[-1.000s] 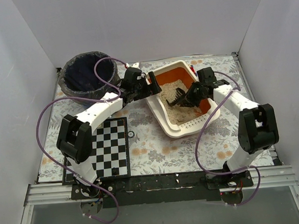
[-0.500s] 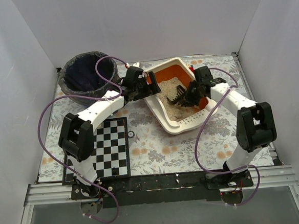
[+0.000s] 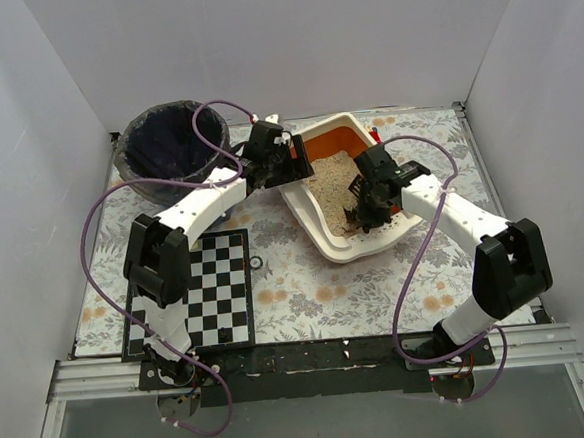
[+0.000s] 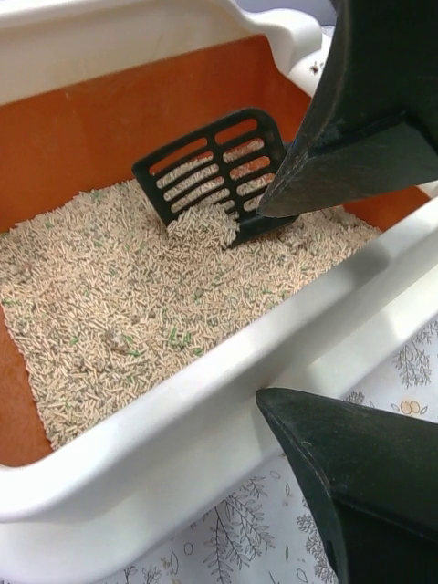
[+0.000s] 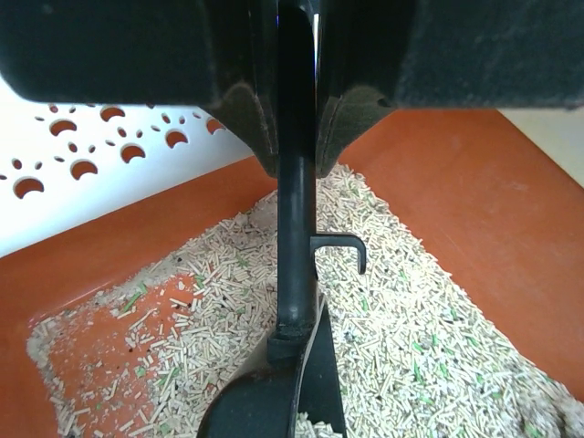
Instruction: Clean the litter box
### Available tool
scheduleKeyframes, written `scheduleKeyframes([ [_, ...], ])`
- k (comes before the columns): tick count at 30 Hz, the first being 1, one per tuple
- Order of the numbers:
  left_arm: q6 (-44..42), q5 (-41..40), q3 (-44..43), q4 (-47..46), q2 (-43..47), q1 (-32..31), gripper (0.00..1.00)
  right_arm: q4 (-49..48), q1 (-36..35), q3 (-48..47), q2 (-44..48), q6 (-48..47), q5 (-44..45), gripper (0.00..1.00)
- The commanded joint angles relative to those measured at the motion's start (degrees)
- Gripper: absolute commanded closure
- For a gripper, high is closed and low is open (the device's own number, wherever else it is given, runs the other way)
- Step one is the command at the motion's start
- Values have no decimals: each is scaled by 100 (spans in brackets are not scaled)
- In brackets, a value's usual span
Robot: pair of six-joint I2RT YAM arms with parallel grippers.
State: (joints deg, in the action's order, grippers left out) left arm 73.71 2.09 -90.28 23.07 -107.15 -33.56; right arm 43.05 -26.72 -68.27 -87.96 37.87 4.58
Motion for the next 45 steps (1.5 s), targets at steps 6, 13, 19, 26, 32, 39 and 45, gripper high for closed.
scheduleKeyframes([
  [6, -866, 38, 80, 566, -34, -19, 45, 1135, -703, -634, -151, -632, 1010, 99],
  [13, -1543, -446, 204, 997, 151, -19, 53, 1373, -738, -767, 156, -684, 1002, 99],
  [19, -2053, -463, 195, 1261, 195, -19, 53, 1215, -852, -688, 516, -1070, 633, 99],
  [26, -1922, -209, -279, 1209, 20, -19, 48, 635, -879, -223, 693, -1835, -1605, 99],
  [32, -1913, -340, -464, 1156, -60, 34, 44, 714, -1230, -248, 482, -1739, -2030, 99],
  [39, -1781, -209, -710, 1094, -192, 218, 38, 573, -1950, -801, 122, -1897, -2707, 99],
  [45, -1790, 125, -456, 998, 89, 218, 24, 977, -2153, -1241, -133, -1678, -1903, 99],
])
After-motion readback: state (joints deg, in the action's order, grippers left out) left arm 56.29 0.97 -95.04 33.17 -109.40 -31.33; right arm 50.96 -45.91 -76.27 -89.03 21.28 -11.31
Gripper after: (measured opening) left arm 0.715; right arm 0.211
